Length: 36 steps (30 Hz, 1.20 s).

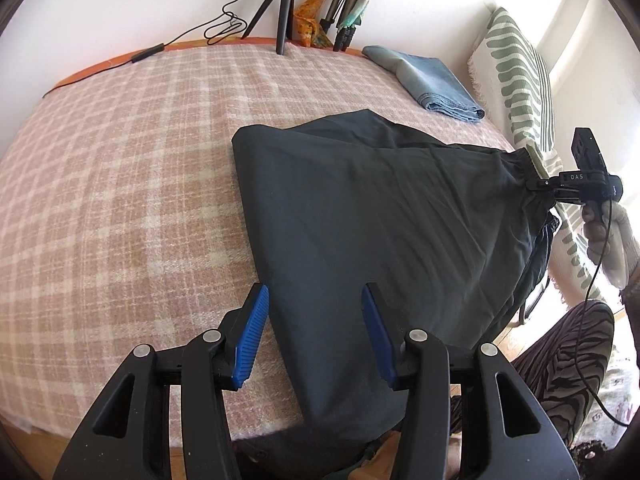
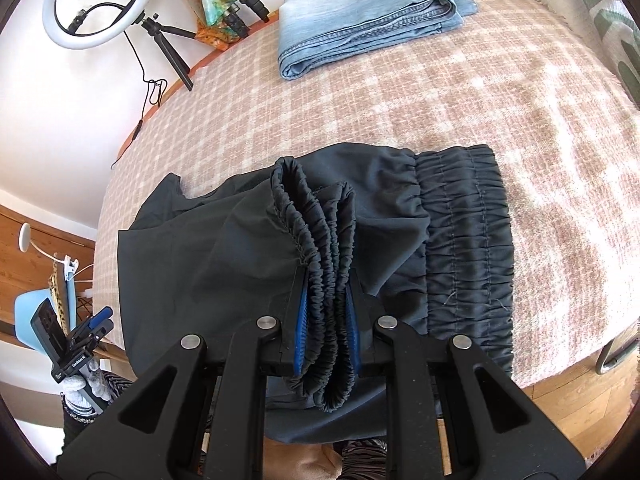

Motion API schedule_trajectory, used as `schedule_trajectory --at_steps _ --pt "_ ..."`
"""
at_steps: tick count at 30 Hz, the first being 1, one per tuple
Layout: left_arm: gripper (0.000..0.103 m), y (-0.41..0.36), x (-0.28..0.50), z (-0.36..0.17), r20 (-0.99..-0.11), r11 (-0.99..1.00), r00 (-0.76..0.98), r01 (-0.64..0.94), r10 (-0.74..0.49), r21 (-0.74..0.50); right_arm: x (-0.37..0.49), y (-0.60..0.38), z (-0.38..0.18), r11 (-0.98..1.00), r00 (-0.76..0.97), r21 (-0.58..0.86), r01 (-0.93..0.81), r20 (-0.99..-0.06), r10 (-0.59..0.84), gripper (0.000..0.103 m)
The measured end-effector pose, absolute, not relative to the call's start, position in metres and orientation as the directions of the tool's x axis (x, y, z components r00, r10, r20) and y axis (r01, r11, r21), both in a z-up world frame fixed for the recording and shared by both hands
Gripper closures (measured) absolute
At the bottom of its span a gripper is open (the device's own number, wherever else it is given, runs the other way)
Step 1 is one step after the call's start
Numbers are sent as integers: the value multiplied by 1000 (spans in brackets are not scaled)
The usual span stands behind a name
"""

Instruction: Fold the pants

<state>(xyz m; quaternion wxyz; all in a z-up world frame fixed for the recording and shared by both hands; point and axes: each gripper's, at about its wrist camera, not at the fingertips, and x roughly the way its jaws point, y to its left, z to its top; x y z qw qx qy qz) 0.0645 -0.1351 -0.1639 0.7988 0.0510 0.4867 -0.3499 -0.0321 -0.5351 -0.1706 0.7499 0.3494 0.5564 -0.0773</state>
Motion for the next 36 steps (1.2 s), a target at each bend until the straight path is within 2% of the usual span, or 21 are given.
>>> schedule_trajectory --at_steps 9,18,21,24,26,28,31,36 --pt "56 -133 56 -175 -828 760 259 590 -497 -272 -35 -535 -180 774 332 373 512 -917 222 85" --pt "56 -116 51 -183 -831 761 197 548 -520 -347 -32 -525 -183 826 287 269 496 -948 136 85" --pt "56 -112 46 -187 -831 758 173 536 -529 -371 -32 -521 -171 839 286 228 494 -954 91 78" --pt "56 -109 38 -190 -826 756 175 536 -536 -376 -33 -511 -148 863 305 163 478 -952 11 75" --pt "56 -108 37 -190 -820 756 178 529 -543 -386 -30 -500 -130 876 336 164 453 -942 2 68" --pt "56 -106 36 -190 -810 752 171 513 -561 -413 -26 -486 -113 887 372 174 427 -928 2 60" --pt "57 -106 35 -190 -800 749 172 503 -575 -431 -16 -459 -93 907 423 204 370 -906 31 59" --pt "59 -109 32 -190 -781 736 168 496 -602 -461 13 -401 -91 924 445 295 242 -880 165 59"
